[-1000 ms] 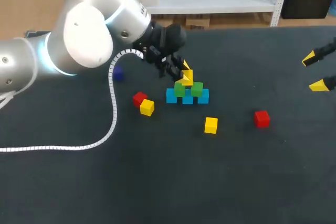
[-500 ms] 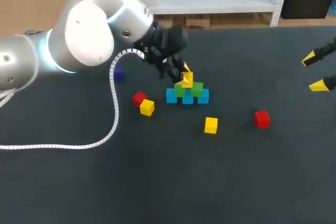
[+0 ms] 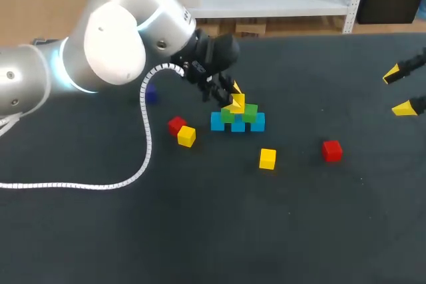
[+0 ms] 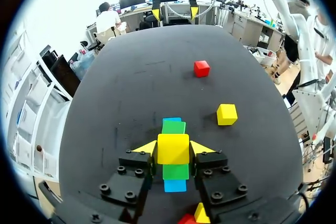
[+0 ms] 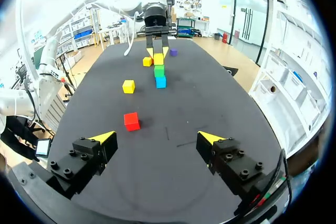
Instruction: Place the blue cubes, place green cubes on the blue cubes, place the yellow cubes on the green cubes, then place the red cubes on the yellow cubes, and place purple cube on the red cubes.
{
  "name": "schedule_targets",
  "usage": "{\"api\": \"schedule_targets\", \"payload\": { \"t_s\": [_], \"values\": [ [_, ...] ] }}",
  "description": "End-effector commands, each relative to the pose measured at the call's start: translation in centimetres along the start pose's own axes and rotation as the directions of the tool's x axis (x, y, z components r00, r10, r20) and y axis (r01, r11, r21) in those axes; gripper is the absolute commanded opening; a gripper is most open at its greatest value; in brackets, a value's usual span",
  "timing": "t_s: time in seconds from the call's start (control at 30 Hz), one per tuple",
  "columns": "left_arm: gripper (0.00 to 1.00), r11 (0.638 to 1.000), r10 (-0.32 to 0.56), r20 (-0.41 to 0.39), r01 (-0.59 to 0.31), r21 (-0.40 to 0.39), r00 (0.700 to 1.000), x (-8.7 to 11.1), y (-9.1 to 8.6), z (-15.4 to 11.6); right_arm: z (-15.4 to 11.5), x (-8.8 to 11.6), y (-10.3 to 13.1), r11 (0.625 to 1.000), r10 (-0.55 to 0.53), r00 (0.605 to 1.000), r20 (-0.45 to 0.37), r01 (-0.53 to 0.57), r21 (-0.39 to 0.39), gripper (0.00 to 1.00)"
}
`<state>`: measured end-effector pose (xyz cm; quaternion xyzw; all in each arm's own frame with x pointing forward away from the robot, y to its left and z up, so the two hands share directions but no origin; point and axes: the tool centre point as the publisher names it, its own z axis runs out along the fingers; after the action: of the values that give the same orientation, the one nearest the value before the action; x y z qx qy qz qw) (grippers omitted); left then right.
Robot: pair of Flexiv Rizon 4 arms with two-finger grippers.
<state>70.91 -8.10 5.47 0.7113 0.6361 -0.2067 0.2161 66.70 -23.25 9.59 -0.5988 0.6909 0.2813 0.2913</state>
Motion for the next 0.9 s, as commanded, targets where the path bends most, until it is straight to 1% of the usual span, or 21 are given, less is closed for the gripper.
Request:
{"api": "schedule_targets", "payload": {
  "t_s": [0.03, 0.2, 0.5, 0.9],
  "values": [
    [0.00, 1.000, 0.000, -0.007, 0.000, 0.006, 1.000, -0.15, 0.53, 0.14, 0.07, 0.02, -0.06, 1.000, -0.001, 1.000, 0.001, 0.001, 0.000, 1.00],
    [0.01, 1.000, 0.003, -0.008, -0.003, 0.009, 1.000, -0.20, 0.63, 0.28, 0.07, 0.02, -0.06, 1.000, -0.001, 1.000, 0.001, 0.001, 0.000, 1.00],
    [0.09, 1.000, 0.005, -0.008, -0.005, 0.016, 1.000, -0.21, 0.66, 0.37, 0.07, 0.02, -0.06, 1.000, -0.001, 1.000, 0.001, 0.001, 0.000, 1.00],
    [0.09, 1.000, -0.001, -0.007, 0.001, 0.013, 1.000, 0.06, 0.59, 0.19, 0.07, 0.02, -0.06, 1.000, -0.001, 1.000, 0.001, 0.001, 0.000, 1.00]
  ]
}}
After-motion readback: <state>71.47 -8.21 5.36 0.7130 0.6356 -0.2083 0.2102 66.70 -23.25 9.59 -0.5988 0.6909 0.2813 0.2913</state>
